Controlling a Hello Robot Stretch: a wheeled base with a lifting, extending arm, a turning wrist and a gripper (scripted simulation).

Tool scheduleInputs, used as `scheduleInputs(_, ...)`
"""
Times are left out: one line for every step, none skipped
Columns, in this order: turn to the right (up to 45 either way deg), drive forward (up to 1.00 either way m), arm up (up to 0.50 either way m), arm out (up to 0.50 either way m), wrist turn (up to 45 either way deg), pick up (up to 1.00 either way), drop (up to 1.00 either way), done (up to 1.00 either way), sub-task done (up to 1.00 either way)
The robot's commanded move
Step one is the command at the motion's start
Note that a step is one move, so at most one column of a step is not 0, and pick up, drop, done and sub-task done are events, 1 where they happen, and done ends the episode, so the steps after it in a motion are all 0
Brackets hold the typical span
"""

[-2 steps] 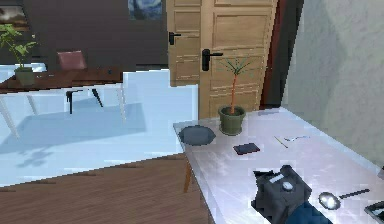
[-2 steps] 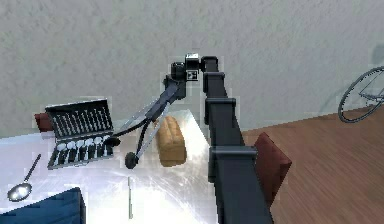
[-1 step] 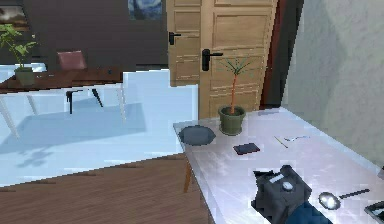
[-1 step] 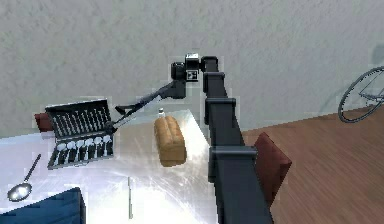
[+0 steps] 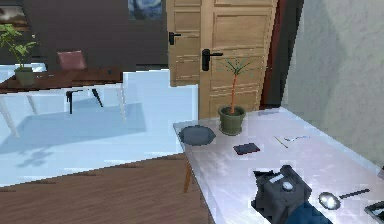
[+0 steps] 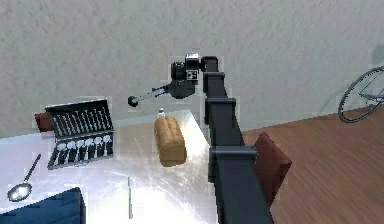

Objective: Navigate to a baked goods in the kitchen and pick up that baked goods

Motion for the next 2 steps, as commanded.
scheduleInputs(0.0, 0.00, 0.00, 0.00, 9.0, 0.00, 0.00, 0.00, 0.00)
scheduleInputs(0.0, 0.00, -0.30, 0.00, 0.0, 0.00, 0.00, 0.00, 0.00)
